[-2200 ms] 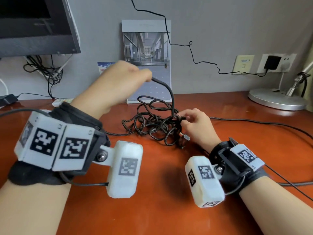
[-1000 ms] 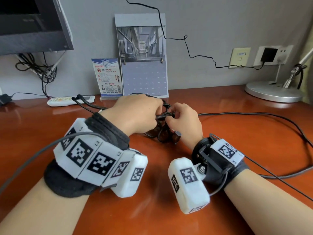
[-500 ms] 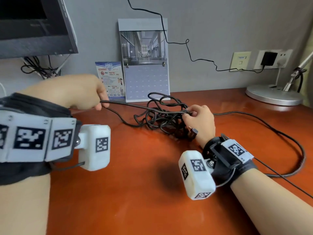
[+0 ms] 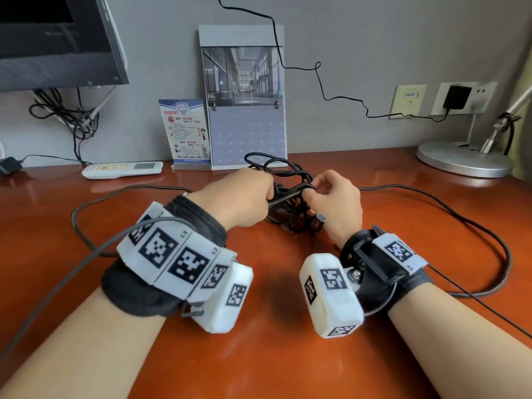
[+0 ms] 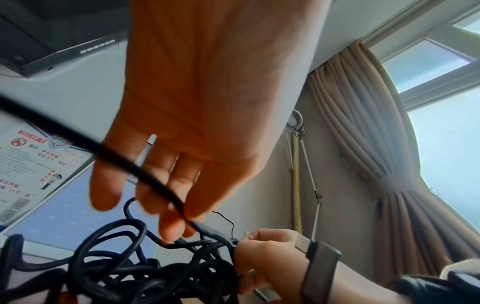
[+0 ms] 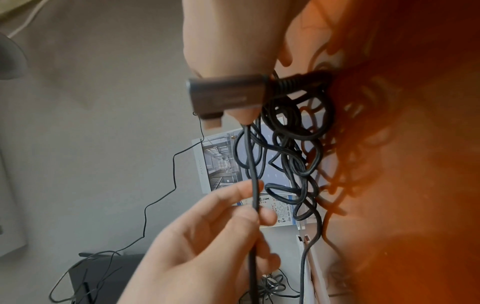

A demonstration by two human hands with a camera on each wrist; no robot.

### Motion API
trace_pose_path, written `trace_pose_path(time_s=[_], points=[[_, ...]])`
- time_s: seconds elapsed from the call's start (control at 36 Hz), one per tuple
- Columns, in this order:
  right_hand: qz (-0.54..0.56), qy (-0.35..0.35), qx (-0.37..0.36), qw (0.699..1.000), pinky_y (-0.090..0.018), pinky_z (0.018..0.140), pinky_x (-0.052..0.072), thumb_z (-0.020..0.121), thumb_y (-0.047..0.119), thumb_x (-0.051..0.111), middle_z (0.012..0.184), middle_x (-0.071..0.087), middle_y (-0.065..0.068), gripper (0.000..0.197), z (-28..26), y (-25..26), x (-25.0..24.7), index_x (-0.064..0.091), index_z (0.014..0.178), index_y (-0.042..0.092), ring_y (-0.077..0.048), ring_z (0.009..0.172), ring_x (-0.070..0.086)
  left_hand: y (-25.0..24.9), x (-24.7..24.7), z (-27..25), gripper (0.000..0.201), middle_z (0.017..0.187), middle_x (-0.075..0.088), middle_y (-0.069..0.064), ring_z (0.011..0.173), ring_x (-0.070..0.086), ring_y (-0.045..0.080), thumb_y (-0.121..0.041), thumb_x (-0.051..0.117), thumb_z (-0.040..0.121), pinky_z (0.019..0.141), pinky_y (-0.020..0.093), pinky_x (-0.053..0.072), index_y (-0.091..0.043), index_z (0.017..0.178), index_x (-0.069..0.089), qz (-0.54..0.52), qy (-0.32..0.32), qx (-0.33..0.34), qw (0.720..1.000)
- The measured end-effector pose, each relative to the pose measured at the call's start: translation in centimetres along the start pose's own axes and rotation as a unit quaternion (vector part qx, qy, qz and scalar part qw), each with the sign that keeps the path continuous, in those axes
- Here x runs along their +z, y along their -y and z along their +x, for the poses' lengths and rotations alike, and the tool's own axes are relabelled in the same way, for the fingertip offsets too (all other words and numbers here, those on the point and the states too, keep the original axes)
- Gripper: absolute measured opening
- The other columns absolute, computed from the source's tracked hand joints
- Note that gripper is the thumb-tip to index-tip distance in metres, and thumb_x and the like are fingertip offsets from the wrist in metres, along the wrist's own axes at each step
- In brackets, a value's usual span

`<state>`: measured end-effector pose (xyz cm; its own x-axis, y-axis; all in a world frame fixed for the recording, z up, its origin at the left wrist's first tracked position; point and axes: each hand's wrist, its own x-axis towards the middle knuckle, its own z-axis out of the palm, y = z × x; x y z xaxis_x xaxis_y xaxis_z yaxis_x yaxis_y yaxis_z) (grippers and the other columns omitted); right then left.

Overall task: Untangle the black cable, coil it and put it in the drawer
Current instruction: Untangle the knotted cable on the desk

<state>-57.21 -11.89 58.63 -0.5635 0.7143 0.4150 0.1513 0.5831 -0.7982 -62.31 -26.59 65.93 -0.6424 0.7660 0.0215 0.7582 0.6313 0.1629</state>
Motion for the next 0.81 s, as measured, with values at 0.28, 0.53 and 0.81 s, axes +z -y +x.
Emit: trace_pose_path(time_s=[0.28,0.53,0.81], points=[[-0.011,-0.039,0.049,0.998,-0.030,0.071,0.041,0.080,0.026,0.060,0.093,0.059,0.004,0.013,0.5,-0.5,-0.7,0.050,0.071,0.025,-0.019,0.085,0.055,2.4,-2.2,-0.6,0.019,0.094,0.068,0.010,0.090,0.063,0.028,-0.001,0.052,0.089,0.076,0.036,0.052,-0.005,0.092,0.070,0.078,-0.017,-0.055,0.995],[-0.004,-0.057,0.033,0.998,-0.028,0.069,0.033,0.083,0.017,0.056,0.095,0.050,0.000,0.009,0.7,-0.6,-0.6,0.049,0.076,0.019,-0.013,0.071,0.045,6.2,-3.2,-1.5,0.024,0.100,0.065,0.008,0.091,0.060,0.027,-0.004,0.049,0.089,0.091,0.043,0.050,-0.009,0.104,0.068,0.155,0.030,-0.175,0.972],[0.000,-0.043,0.011,0.999,-0.029,0.073,0.035,0.082,0.017,0.056,0.093,0.052,-0.001,0.006,0.1,-0.1,0.0,0.051,0.079,0.016,-0.016,0.084,0.048,0.2,-0.4,0.0,0.014,0.100,0.058,-0.010,0.083,0.053,0.007,-0.018,0.053,0.090,0.071,0.020,0.041,-0.026,0.101,0.056,-0.089,0.020,0.025,0.996]])
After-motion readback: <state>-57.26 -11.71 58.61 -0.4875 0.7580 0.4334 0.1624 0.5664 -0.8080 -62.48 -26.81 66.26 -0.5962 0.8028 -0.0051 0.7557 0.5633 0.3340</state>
